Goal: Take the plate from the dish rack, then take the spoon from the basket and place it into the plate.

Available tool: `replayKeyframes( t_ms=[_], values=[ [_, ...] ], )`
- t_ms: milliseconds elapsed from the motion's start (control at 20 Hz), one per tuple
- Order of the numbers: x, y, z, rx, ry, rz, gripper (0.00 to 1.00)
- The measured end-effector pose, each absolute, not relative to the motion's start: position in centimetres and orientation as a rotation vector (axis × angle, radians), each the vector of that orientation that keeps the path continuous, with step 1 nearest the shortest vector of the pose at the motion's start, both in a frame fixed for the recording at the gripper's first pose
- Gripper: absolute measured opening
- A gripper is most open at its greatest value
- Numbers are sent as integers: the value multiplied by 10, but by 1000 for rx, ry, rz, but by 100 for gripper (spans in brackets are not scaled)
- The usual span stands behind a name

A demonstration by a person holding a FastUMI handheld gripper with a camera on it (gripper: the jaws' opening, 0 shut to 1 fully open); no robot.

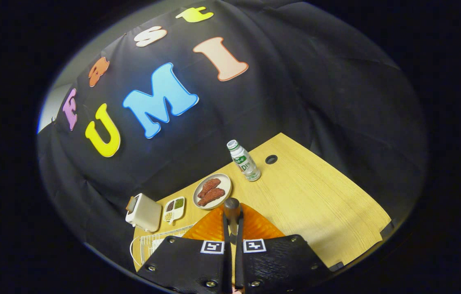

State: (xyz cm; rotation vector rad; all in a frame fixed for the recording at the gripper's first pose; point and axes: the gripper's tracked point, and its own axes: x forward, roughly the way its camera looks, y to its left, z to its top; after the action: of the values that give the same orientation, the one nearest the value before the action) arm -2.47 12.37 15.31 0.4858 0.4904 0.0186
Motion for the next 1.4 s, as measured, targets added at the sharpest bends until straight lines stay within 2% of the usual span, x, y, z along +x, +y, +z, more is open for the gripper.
replayKeyframes(
  t_ms=[200, 450, 950, 1400],
  values=[
    [-62, 162, 173, 450, 485, 103, 3],
    [-110, 225, 164, 416, 528, 209, 3],
    [-180, 334, 85, 186, 624, 358, 3],
    [-209, 377, 21, 97, 691, 385, 3]
  ],
)
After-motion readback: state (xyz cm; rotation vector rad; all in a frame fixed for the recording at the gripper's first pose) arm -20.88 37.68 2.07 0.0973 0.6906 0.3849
